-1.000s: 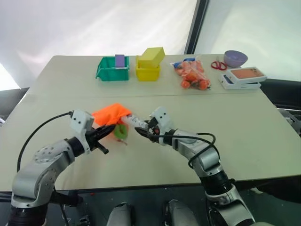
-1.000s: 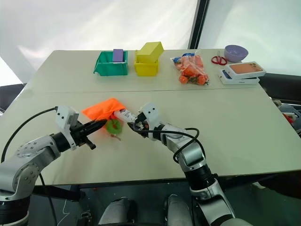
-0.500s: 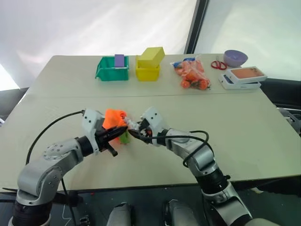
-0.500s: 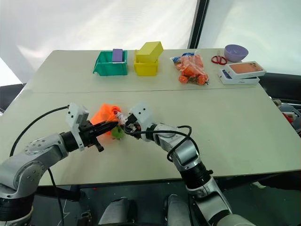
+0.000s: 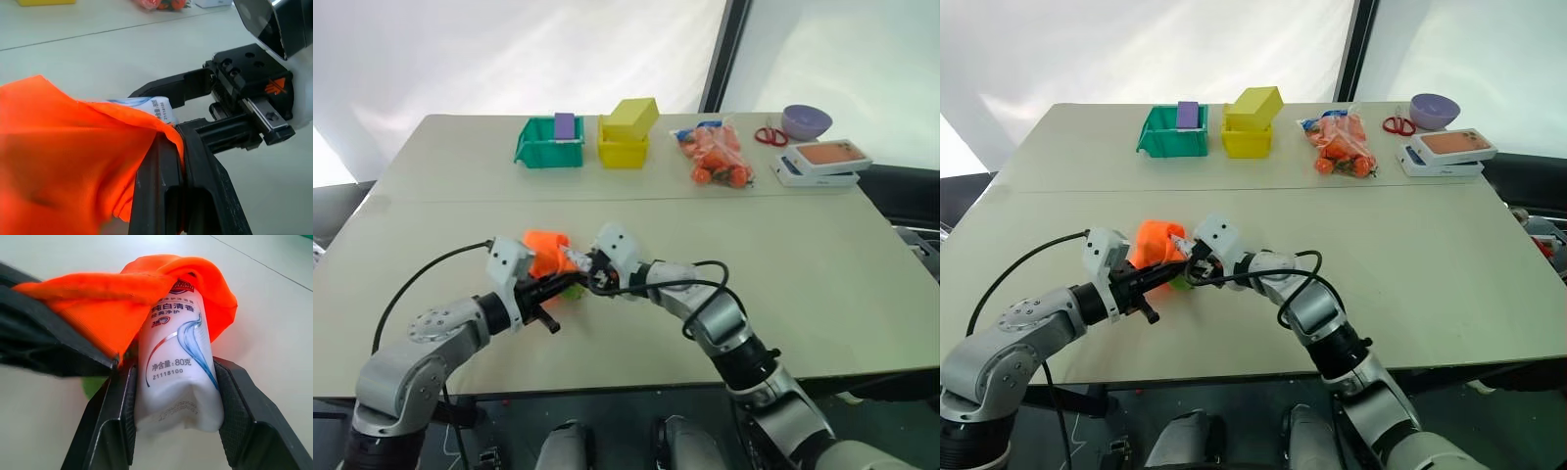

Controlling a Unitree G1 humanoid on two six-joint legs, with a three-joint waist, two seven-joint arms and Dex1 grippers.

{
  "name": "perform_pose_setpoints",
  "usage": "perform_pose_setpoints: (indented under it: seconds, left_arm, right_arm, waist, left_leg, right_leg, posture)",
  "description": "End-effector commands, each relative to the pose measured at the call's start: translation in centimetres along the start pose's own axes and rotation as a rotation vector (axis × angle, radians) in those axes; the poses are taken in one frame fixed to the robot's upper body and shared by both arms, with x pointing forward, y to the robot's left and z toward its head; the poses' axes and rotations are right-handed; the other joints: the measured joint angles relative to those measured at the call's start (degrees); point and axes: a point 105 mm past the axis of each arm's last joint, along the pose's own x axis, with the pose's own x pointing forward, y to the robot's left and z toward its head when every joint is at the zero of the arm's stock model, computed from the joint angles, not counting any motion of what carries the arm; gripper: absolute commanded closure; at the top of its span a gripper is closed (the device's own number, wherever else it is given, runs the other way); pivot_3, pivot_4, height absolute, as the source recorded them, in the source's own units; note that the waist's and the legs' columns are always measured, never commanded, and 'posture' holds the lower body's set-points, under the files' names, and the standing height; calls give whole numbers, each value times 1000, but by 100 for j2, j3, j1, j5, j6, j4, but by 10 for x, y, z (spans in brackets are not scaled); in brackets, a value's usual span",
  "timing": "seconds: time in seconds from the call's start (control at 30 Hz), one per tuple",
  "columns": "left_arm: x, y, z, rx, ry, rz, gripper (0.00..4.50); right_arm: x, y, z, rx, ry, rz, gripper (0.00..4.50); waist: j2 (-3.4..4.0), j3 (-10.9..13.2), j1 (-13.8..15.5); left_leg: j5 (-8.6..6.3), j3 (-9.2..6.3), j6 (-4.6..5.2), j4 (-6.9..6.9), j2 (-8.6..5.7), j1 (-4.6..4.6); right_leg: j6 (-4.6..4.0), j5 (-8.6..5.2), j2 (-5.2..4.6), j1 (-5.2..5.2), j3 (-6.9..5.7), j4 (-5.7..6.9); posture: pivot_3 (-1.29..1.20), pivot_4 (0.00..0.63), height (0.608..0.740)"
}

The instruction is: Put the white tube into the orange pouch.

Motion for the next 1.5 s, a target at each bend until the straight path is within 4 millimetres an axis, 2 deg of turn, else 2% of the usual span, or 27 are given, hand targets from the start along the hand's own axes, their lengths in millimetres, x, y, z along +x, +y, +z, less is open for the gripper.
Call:
perform_pose_setpoints:
  seconds: [0.03, 0.2, 0.33, 0.43, 0.5, 0.7, 0.87, 1.07, 1.3, 1.5]
  left_arm:
    - [-1, -9, 10, 38, -41, -34, 4500]
    - [-4, -1, 13, 32, -67, 8, 4500]
    - [-17, 19, 22, -41, -137, 71, 4500]
    - [-29, 31, 25, -135, -180, 75, 4500]
    - [-35, 36, 24, -199, -187, 60, 4500]
    - [-45, 50, 19, -372, -170, -14, 4500]
    - [-48, 60, 25, -426, -168, -48, 4500]
    - [-47, 58, 28, -433, -151, -94, 4500]
    - [-52, 54, 21, -403, -78, -106, 4500]
    - [-60, 59, 10, -347, -5, -69, 4500]
  right_arm:
    - [-12, 10, 10, -42, -46, 77, 2692]
    - [-41, 1, 1, -58, -28, 91, 2692]
    - [-73, -6, -9, -58, -8, 81, 2692]
    - [-89, 0, -13, -29, -24, 101, 2692]
    - [-92, 5, -16, -6, -37, 111, 2692]
    - [-86, 19, -15, 62, -124, 130, 2692]
    - [-80, 29, -5, 88, -193, 150, 2692]
    - [-70, 47, -1, 90, -201, 228, 2692]
    - [-54, 48, -1, 107, -200, 259, 2692]
    - [-43, 47, -2, 113, -192, 268, 2692]
  waist:
    - [0, 0, -3]
    - [-1, 0, 9]
    - [-1, 0, 20]
    - [-3, 0, 17]
    - [-4, 0, -6]
    - [-4, 1, 11]
    - [-5, 3, 25]
    - [-6, 2, 6]
    - [5, 9, 4]
    - [17, 16, 4]
  left_leg:
    - [0, 0, 0, 0, 0, 0]
    - [0, 0, 0, 0, 1, 0]
    - [-1, 0, 1, 0, 0, -1]
    - [-1, -1, 1, -1, 1, -1]
    - [-1, -1, 1, -2, 3, 0]
    - [-1, -4, 1, -2, 5, 0]
    - [-1, -2, 0, 0, -1, -2]
    - [-2, -1, 0, -5, -1, -3]
    - [-2, -2, -1, -5, 1, -3]
    - [-3, 0, -2, -8, 0, -5]
  right_leg:
    - [0, 0, -1, 0, 0, 0]
    - [-1, -1, 0, -1, 0, 0]
    - [-1, -1, -8, -1, -1, -6]
    - [-1, -2, -9, -1, -3, -6]
    - [0, -2, -8, -2, -3, -5]
    - [-1, -3, -4, -29, -4, -3]
    - [-1, -2, -7, -30, -4, -6]
    - [-2, -2, -15, -33, -3, -9]
    - [-4, -2, -15, -38, -3, -6]
    - [-5, -2, -18, -44, 0, -9]
  posture:
    - [0, 150, 740]
    - [0, 150, 740]
    - [0, 150, 740]
    - [0, 150, 740]
    - [0, 150, 740]
    - [0, 150, 740]
    - [0, 150, 740]
    - [0, 150, 740]
    - [0, 150, 740]
    - [0, 150, 740]
